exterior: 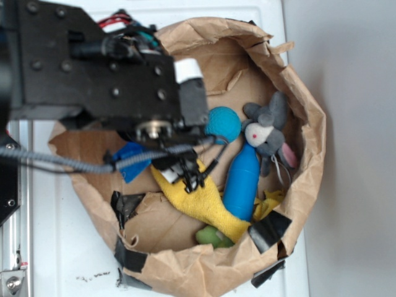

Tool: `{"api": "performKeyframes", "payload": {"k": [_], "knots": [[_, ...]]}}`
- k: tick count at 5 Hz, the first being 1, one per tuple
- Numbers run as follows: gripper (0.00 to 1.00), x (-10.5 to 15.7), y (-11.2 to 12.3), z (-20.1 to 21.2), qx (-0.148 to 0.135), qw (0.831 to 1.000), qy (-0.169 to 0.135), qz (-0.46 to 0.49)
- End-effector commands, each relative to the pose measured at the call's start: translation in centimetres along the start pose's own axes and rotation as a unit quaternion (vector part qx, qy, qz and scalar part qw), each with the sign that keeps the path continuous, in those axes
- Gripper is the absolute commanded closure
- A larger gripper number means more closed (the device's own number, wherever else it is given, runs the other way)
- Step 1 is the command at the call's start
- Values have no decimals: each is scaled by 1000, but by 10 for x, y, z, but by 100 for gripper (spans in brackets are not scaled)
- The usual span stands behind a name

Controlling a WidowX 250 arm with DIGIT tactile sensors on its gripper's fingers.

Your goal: Grab the blue sponge.

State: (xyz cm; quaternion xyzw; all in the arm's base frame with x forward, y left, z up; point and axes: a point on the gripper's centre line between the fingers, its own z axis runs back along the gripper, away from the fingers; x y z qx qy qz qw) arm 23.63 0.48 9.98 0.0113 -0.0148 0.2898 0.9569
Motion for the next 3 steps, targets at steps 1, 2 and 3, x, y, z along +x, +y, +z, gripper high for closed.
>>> {"api": "performKeyframes", "payload": {"k": [1,2,3], "knots": [[100,8,-2,83,-44,997,-7,-67],[100,10,-1,95,-61,995,-14,-76],[100,13,4,97,-66,995,-24,-70]]}}
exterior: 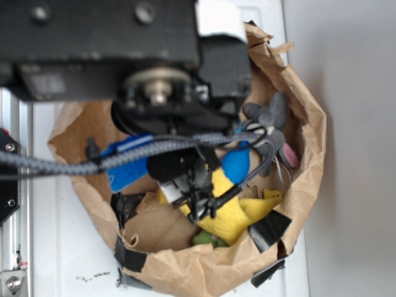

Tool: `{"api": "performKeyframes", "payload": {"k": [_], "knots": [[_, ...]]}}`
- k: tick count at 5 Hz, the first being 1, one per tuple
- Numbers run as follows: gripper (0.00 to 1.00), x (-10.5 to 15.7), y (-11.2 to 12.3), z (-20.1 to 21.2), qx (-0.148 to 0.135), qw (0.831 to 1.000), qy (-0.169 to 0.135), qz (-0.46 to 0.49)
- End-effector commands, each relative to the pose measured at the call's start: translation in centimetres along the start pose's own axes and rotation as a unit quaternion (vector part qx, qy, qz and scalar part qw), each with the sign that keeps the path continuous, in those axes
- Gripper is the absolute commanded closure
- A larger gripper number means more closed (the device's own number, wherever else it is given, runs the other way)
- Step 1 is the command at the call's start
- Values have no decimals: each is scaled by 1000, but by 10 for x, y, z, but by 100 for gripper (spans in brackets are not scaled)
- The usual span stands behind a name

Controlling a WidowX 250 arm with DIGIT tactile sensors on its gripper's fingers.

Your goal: Grab the blue sponge.

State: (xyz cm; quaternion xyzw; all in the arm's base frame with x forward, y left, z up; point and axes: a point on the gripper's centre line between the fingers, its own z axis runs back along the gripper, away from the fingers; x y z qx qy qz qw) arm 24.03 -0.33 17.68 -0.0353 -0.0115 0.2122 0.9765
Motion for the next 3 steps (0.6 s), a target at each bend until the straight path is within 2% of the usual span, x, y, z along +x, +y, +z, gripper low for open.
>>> {"api": "performKeyframes", "payload": {"k": [1,3], "knots": [[100,10,10,20,-21,999,-48,11],[100,10,8,14,-13,998,-65,22]]}}
